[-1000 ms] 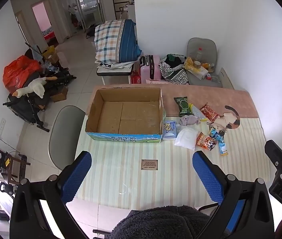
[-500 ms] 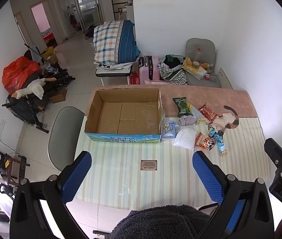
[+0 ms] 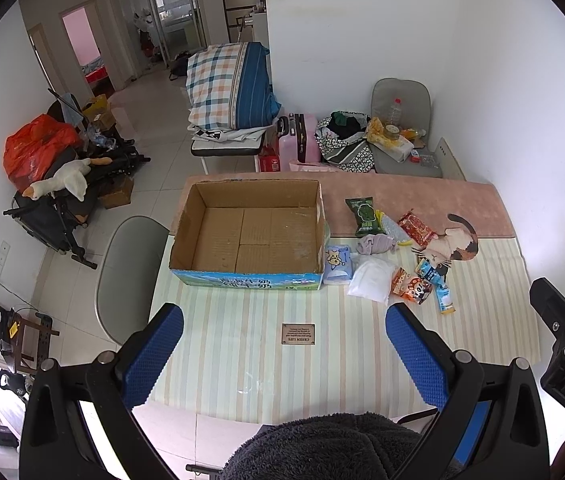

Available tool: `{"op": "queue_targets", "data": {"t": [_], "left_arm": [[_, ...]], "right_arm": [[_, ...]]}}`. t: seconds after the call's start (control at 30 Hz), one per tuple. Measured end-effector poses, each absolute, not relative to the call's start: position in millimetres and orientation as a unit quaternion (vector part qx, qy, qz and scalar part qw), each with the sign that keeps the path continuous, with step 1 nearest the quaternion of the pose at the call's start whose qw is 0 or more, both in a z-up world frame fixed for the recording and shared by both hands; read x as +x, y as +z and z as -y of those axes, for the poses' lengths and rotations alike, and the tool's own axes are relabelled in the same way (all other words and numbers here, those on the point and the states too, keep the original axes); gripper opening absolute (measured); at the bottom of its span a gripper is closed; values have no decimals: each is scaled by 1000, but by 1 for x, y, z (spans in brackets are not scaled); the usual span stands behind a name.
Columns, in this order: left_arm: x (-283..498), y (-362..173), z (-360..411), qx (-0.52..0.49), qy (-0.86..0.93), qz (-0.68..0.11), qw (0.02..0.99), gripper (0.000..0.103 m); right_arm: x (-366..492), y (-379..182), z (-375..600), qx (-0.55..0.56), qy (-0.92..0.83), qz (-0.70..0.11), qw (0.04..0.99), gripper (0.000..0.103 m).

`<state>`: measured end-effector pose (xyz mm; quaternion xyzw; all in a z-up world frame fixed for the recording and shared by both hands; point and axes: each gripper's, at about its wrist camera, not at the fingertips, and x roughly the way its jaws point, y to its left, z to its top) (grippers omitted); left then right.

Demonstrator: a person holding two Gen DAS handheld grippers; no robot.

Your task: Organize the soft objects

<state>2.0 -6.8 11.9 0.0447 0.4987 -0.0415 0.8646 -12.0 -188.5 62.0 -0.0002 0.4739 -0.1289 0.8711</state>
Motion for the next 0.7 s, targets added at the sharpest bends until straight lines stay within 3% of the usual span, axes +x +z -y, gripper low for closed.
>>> {"op": "queue_targets", "data": {"t": [0.7], "left_arm": [[2,13,7,44,-43,-498,865,103]], "right_arm": [[-9,62,185,0,-128,-474,871,103]]}}
